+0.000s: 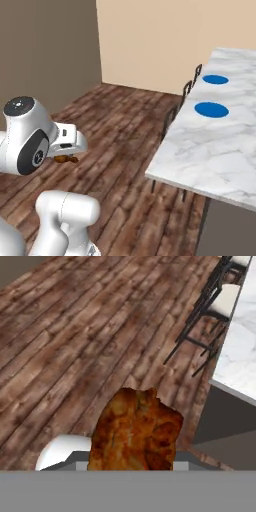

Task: Take the chicken drumsticks from the pan and place one on each plate on the dining counter.

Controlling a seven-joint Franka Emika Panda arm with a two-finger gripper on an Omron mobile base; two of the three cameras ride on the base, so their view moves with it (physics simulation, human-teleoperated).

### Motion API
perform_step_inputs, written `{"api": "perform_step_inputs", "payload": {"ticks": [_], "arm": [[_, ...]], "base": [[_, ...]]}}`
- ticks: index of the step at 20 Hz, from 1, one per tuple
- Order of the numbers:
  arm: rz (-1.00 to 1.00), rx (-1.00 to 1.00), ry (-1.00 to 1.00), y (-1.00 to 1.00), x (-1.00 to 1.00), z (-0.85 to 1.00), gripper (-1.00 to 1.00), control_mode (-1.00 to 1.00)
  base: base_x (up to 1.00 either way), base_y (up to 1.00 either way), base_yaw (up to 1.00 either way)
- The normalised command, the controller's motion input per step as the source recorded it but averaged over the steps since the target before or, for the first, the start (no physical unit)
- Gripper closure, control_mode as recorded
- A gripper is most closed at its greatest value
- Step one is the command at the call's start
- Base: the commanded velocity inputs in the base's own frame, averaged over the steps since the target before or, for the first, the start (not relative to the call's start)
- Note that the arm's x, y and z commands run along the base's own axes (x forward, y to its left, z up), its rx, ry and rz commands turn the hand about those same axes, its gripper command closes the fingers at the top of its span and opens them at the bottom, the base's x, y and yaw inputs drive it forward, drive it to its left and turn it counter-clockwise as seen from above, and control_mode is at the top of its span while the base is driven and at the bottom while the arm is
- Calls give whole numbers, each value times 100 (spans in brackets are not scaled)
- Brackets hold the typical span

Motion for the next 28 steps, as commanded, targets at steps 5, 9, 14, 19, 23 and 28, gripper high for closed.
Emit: {"api": "perform_step_inputs", "payload": {"ticks": [5, 9, 14, 19, 23, 28], "arm": [[0, 0, 0, 0, 0, 0, 100, 100], [0, 0, 0, 0, 0, 0, 100, 100], [0, 0, 0, 0, 0, 0, 100, 100], [0, 0, 0, 0, 0, 0, 100, 100], [0, 0, 0, 0, 0, 0, 100, 100], [0, 0, 0, 0, 0, 0, 100, 100]], "base": [[73, 67, -44], [72, 70, -41], [71, 69, -42], [73, 59, -54], [73, 56, -59], [72, 58, -57]]}}
